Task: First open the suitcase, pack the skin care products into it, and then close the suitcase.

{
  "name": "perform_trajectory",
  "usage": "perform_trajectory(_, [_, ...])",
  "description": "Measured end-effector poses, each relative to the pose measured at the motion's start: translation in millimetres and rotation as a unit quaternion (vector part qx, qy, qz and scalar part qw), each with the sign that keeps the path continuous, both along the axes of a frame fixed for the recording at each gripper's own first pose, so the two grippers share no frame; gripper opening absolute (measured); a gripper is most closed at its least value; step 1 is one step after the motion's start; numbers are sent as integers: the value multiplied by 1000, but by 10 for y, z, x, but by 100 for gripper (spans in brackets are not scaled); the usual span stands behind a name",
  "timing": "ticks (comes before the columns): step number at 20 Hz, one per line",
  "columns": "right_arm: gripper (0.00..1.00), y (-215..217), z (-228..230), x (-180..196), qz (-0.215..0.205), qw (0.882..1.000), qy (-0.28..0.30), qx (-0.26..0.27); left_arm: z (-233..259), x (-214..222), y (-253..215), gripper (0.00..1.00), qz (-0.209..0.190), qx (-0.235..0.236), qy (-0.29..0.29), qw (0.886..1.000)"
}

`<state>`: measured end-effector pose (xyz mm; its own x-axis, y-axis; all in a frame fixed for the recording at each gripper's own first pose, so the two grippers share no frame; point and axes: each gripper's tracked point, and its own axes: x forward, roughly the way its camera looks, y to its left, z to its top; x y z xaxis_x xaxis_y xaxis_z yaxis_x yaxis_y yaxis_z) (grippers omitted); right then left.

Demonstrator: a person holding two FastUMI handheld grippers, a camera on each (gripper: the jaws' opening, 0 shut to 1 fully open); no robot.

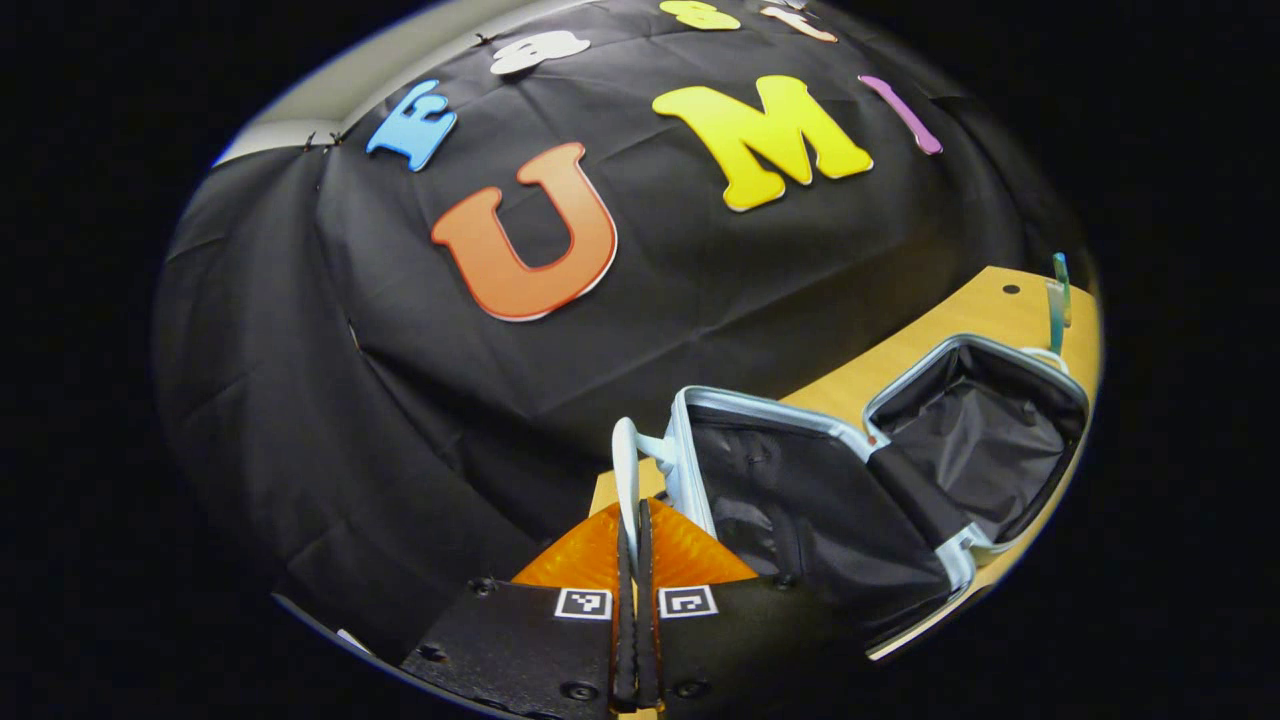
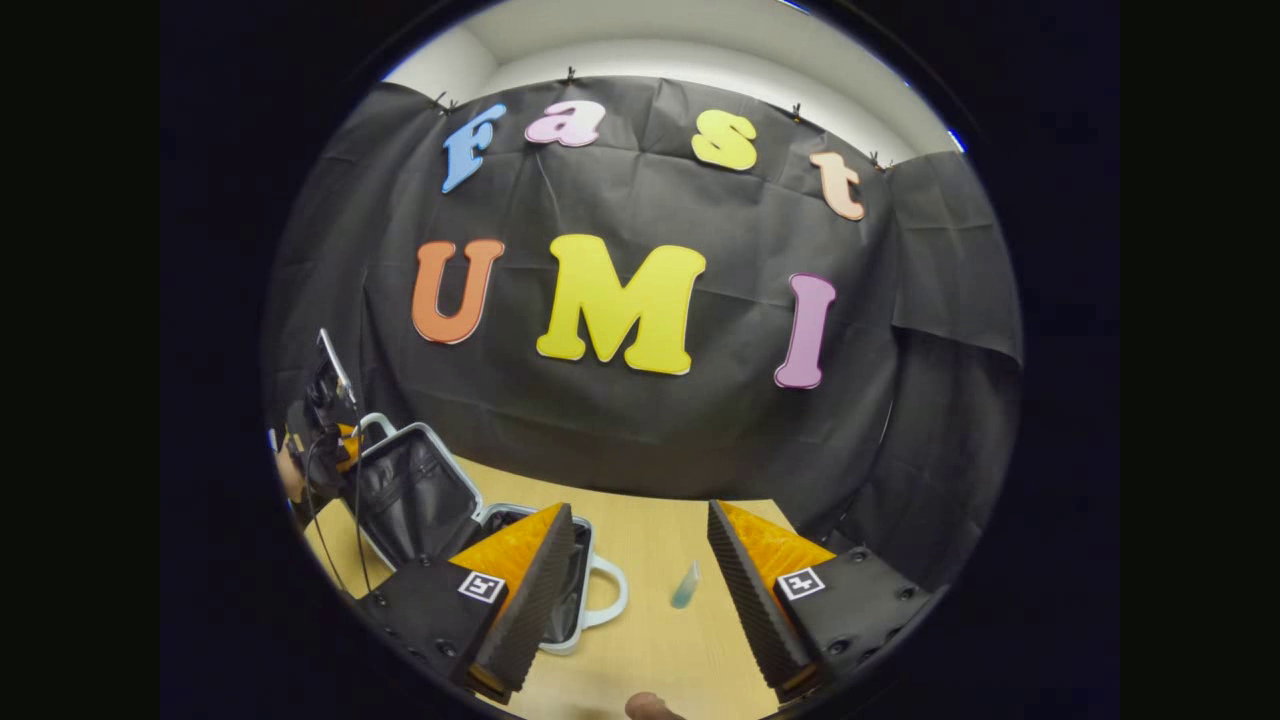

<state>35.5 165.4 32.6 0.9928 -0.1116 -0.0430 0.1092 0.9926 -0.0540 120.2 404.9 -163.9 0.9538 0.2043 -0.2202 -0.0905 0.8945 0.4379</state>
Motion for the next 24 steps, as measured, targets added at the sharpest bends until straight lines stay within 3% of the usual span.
perform_trajectory(6, [80, -1, -16, 5, -15, 1000, 17, -2, -1012, 141, 387, 4, 12, -61, 76, 995])
perform_trajectory(8, [80, -15, -40, 1, -20, 1000, 20, -7, -1221, 152, 434, 10, 21, -81, 100, 991])
perform_trajectory(16, [80, -139, -136, -92, -14, 999, 18, -37, -1276, 91, 470, 23, 64, -86, 99, 989])
perform_trajectory(21, [80, -359, -251, -98, 5, 999, 17, -39, -943, -83, 286, 95, 75, -103, 67, 990])
perform_trajectory(22, [80, -446, -255, -97, 9, 999, 15, -36, -920, -76, 207, 100, 76, -106, 64, 989])
perform_trajectory(24, [80, -613, -296, -57, 13, 999, 14, -30, -793, -113, -86, 99, 75, -119, 58, 988])
